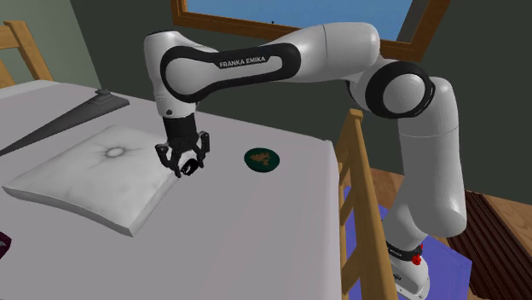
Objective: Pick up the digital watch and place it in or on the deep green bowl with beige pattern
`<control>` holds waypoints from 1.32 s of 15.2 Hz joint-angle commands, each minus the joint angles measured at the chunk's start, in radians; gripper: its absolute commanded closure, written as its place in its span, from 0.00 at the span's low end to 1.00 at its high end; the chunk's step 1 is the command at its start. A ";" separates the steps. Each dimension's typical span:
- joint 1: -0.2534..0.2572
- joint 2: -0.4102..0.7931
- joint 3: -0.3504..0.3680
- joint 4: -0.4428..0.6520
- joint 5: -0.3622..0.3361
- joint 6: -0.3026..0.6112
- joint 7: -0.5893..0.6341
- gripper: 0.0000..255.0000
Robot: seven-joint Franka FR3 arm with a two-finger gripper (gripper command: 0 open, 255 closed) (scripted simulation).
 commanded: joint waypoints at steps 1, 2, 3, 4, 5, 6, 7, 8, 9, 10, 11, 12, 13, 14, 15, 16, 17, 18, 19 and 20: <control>-0.021 -0.031 -0.001 -0.037 0.009 0.004 -0.019 1.00; -0.043 -0.062 -0.003 -0.081 0.017 0.017 -0.039 1.00; -0.063 -0.091 -0.006 -0.123 0.026 0.028 -0.060 1.00; -0.083 -0.119 -0.009 -0.162 0.034 0.038 -0.082 1.00; -0.103 -0.146 -0.013 -0.199 0.042 0.047 -0.104 1.00; -0.121 -0.172 -0.017 -0.234 0.049 0.055 -0.126 1.00; -0.139 -0.197 -0.022 -0.266 0.056 0.062 -0.149 1.00; -0.156 -0.220 -0.028 -0.297 0.062 0.068 -0.172 1.00; -0.173 -0.243 -0.034 -0.327 0.068 0.074 -0.195 1.00; -0.189 -0.265 -0.041 -0.354 0.074 0.078 -0.218 1.00; -0.205 -0.286 -0.048 -0.380 0.079 0.083 -0.242 1.00; -0.220 -0.306 -0.056 -0.405 0.083 0.086 -0.265 1.00; -0.235 -0.324 -0.064 -0.428 0.087 0.089 -0.289 1.00; -0.249 -0.342 -0.073 -0.450 0.090 0.092 -0.313 1.00; -0.263 -0.359 -0.082 -0.470 0.092 0.094 -0.336 1.00; -0.277 -0.375 -0.091 -0.490 0.094 0.095 -0.360 1.00; -0.291 -0.391 -0.101 -0.508 0.096 0.097 -0.384 1.00; -0.304 -0.405 -0.111 -0.524 0.096 0.098 -0.408 1.00; -0.317 -0.418 -0.122 -0.540 0.096 0.099 -0.431 1.00; -0.330 -0.430 -0.132 -0.554 0.096 0.099 -0.455 1.00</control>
